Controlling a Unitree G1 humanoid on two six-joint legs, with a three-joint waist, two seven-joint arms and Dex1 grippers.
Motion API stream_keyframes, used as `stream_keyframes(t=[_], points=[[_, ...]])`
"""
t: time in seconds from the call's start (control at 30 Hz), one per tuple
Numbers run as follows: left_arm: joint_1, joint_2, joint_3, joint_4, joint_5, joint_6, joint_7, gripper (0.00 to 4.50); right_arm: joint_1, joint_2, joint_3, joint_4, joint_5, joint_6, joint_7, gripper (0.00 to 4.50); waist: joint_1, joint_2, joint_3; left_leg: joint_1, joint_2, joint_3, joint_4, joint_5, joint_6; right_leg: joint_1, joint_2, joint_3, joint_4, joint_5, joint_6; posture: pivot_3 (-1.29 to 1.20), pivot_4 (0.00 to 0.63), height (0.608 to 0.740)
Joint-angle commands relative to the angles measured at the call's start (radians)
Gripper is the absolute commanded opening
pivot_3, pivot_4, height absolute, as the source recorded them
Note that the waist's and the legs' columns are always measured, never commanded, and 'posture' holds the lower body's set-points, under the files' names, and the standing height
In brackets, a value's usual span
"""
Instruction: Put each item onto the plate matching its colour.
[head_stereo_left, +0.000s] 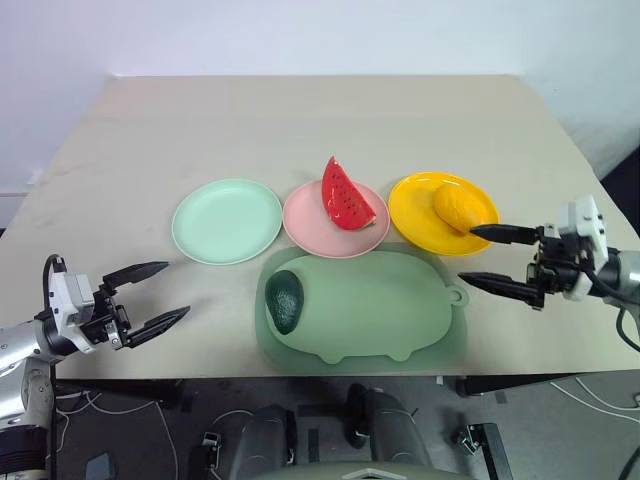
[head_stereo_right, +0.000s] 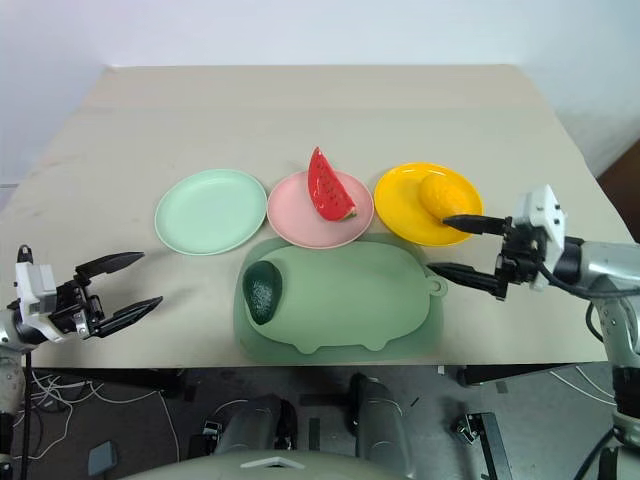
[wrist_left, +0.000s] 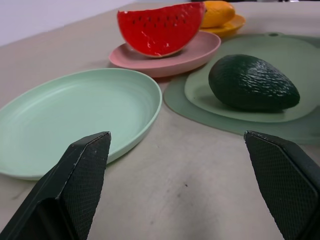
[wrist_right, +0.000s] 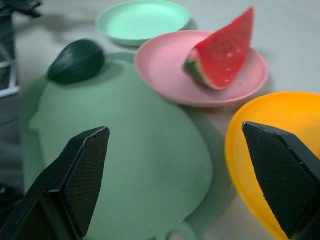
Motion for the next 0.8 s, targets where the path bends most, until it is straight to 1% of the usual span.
stream_keyframes(t=[0.03, 0.1, 0.2, 0.33, 0.5, 0.57, 0.67, 0.8], points=[[-0.028, 0.026, -0.008, 0.009, -0.007, 0.003, -0.045, 4.50, 0.016, 0.001, -0.026, 0.069, -0.041, -0.154, 0.058, 4.48, 0.000, 0.000, 0.000, 0.003, 0.000, 0.000, -0.001, 0.000, 0.000, 0.002, 0.000, 0.000, 0.000, 0.000, 0.000, 0.00, 0.150, 0.736], [-0.050, 0.031, -0.022, 0.019, -0.004, 0.005, -0.065, 4.50, 0.013, -0.009, -0.013, 0.103, -0.062, -0.175, 0.059, 4.48, 0.000, 0.000, 0.000, 0.007, 0.000, 0.000, -0.001, 0.000, 0.000, 0.005, 0.000, 0.000, 0.000, 0.000, 0.000, 0.00, 0.150, 0.736], [-0.086, 0.033, -0.047, 0.032, 0.004, 0.002, -0.092, 4.50, 0.004, -0.002, -0.005, 0.120, -0.070, -0.190, 0.049, 4.48, 0.000, 0.000, 0.000, 0.008, 0.000, -0.001, -0.001, 0.000, 0.000, 0.005, 0.000, 0.001, 0.000, 0.000, 0.000, 0.00, 0.150, 0.736], [-0.176, 0.025, -0.129, 0.047, 0.024, 0.012, -0.152, 4.50, 0.008, 0.014, 0.010, 0.101, -0.072, -0.189, 0.022, 4.48, 0.004, 0.000, 0.000, 0.007, 0.000, 0.000, -0.001, 0.000, 0.000, 0.006, 0.000, 0.001, 0.000, 0.000, 0.000, 0.00, 0.150, 0.736], [-0.376, 0.005, -0.308, 0.142, 0.056, -0.014, -0.182, 4.50, 0.012, 0.029, 0.033, 0.074, -0.074, -0.169, -0.006, 4.48, 0.017, 0.000, 0.000, 0.008, -0.001, 0.001, 0.000, 0.000, 0.000, 0.007, 0.000, 0.001, 0.000, 0.000, 0.000, 0.00, 0.150, 0.736], [-0.439, 0.000, -0.356, 0.177, 0.054, -0.006, -0.182, 4.50, 0.015, 0.034, 0.036, 0.061, -0.071, -0.166, -0.017, 4.48, 0.021, 0.000, 0.000, 0.008, -0.002, 0.001, 0.000, 0.000, 0.000, 0.007, 0.000, 0.001, 0.000, 0.000, 0.000, 0.00, 0.150, 0.736], [-0.547, -0.001, -0.473, 0.243, 0.047, -0.032, -0.182, 4.50, 0.020, 0.040, 0.040, 0.046, -0.072, -0.159, -0.036, 4.48, 0.022, 0.000, 0.000, 0.008, -0.003, 0.002, 0.000, 0.000, 0.000, 0.007, 0.000, 0.001, 0.001, 0.000, 0.000, 0.00, 0.150, 0.736], [-0.646, 0.010, -0.620, 0.306, 0.014, -0.075, -0.182, 4.50, 0.033, 0.047, 0.042, 0.021, -0.071, -0.148, -0.060, 4.48, 0.023, 0.000, 0.000, 0.008, -0.003, 0.001, 0.000, 0.000, 0.000, 0.007, 0.000, 0.001, 0.001, 0.000, 0.000, 0.00, 0.150, 0.736]])
